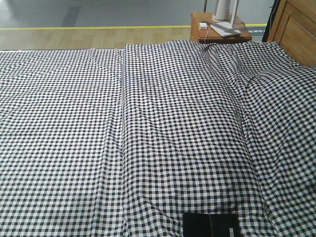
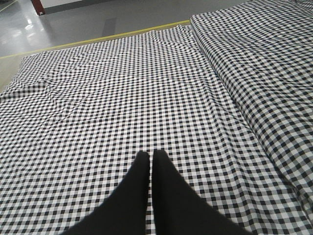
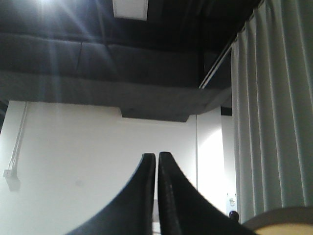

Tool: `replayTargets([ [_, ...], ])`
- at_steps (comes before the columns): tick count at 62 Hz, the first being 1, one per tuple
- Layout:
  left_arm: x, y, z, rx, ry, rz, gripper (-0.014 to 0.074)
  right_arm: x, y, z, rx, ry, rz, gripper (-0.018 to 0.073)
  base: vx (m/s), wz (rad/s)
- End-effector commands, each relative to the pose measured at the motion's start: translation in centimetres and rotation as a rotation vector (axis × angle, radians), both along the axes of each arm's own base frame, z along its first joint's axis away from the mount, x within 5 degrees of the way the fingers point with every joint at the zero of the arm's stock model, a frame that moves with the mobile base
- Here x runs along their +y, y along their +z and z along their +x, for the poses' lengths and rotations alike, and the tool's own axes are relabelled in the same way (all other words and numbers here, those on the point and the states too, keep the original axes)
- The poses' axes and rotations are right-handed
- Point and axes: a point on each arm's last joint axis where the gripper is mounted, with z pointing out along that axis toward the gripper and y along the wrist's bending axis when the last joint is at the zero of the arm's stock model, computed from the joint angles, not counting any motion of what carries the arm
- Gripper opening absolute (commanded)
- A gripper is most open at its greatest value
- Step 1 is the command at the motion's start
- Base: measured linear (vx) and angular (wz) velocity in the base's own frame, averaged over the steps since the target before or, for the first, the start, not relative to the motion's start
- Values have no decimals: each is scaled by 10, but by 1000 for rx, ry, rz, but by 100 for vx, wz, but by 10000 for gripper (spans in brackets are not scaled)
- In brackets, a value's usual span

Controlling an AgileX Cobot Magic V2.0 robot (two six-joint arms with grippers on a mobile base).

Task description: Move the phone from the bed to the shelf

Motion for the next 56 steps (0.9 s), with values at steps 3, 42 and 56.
replayTargets([
  [3, -1, 5, 2, -76, -8, 2, 1, 0, 38, 9, 30, -8, -11, -2, 0, 0],
  [42, -1, 5, 2, -76, -8, 2, 1, -8, -12, 152, 1015, -32, -17, 558, 0, 0],
  [56, -1, 5, 2, -76, -8, 2, 1, -8, -22, 163, 1082, -31, -15, 726, 0, 0],
])
